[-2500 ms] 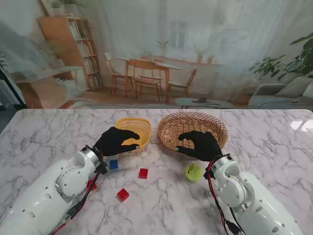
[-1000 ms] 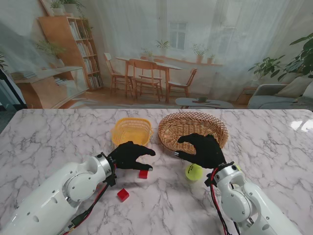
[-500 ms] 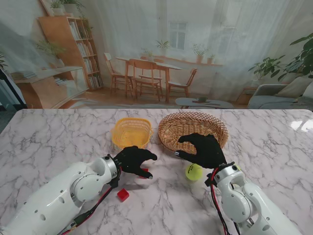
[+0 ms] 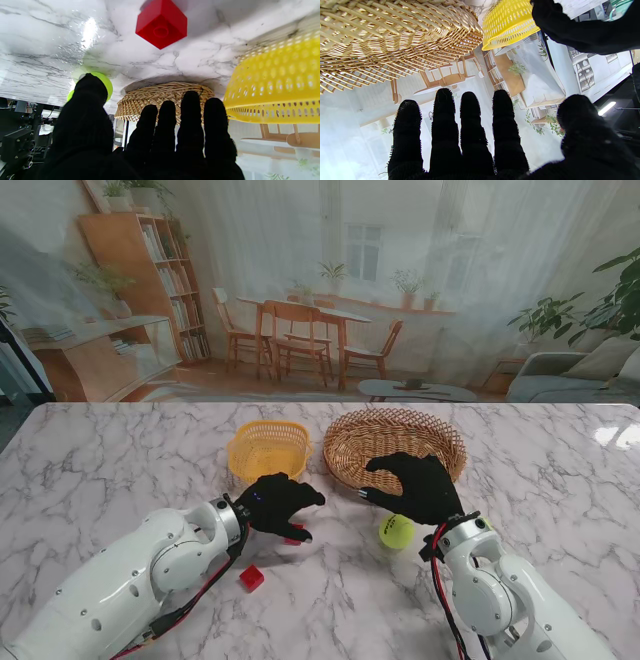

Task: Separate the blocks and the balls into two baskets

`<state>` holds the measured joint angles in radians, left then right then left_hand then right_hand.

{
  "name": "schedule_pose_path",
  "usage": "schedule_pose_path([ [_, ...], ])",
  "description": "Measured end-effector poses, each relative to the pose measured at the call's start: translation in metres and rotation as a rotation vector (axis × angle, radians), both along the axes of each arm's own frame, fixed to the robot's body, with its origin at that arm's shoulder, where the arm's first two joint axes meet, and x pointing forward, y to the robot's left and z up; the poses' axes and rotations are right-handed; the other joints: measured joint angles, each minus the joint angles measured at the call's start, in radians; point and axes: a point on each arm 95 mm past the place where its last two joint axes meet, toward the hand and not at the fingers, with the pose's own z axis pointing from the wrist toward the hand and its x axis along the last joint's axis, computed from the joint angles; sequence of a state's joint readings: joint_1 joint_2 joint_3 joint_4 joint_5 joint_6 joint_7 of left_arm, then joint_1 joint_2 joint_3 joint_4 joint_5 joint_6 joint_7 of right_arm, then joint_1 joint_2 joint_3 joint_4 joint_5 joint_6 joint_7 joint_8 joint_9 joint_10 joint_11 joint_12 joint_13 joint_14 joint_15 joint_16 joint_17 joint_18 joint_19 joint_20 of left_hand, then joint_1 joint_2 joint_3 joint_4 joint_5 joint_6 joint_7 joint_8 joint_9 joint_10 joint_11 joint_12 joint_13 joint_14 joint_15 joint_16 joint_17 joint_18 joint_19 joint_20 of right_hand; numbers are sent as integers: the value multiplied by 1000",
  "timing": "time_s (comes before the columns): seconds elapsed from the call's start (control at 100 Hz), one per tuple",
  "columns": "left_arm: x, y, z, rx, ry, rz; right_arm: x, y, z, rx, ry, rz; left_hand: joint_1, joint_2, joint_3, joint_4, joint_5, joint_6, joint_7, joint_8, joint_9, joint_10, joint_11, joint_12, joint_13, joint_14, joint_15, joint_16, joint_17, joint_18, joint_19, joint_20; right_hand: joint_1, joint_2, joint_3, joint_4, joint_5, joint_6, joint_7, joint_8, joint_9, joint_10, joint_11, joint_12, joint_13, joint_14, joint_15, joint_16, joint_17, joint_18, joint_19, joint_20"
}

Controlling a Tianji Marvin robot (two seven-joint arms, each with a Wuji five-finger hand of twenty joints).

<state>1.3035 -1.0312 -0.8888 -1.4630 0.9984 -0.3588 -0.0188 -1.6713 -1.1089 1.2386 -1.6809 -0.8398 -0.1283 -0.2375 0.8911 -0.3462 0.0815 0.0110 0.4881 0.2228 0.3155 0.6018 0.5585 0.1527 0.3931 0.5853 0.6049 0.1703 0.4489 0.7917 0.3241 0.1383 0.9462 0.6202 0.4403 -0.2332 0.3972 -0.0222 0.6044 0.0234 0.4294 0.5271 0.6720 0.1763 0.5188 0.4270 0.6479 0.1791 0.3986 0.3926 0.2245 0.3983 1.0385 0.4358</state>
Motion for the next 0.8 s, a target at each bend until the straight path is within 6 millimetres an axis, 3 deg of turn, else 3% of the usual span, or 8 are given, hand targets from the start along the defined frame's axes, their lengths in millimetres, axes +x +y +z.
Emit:
schedule_pose_path([
  [0.25, 8, 7, -5, 64, -40, -2, 0, -1, 0, 1, -3, -3, -2, -43, 3, 0, 0, -7, 37, 0, 0, -1, 22, 0, 0, 0, 13, 1, 6, 0, 3, -1, 0, 0, 0, 0, 0, 0, 0, 0, 0, 0, 0, 0, 0, 0, 0, 0, 0, 0, 0, 0],
  [0.8, 10, 14, -34, 147, -3, 4, 0, -1, 0, 0, -1, -4, -3, -52, 14, 0, 1, -18, 86, 0, 4, -13, 34, 0, 27, -1, 33, 1, 28, 0, 26, -12, 0, 0, 0, 0, 0, 0, 0, 0, 0, 0, 0, 0, 0, 0, 0, 0, 0, 0, 0, 0],
])
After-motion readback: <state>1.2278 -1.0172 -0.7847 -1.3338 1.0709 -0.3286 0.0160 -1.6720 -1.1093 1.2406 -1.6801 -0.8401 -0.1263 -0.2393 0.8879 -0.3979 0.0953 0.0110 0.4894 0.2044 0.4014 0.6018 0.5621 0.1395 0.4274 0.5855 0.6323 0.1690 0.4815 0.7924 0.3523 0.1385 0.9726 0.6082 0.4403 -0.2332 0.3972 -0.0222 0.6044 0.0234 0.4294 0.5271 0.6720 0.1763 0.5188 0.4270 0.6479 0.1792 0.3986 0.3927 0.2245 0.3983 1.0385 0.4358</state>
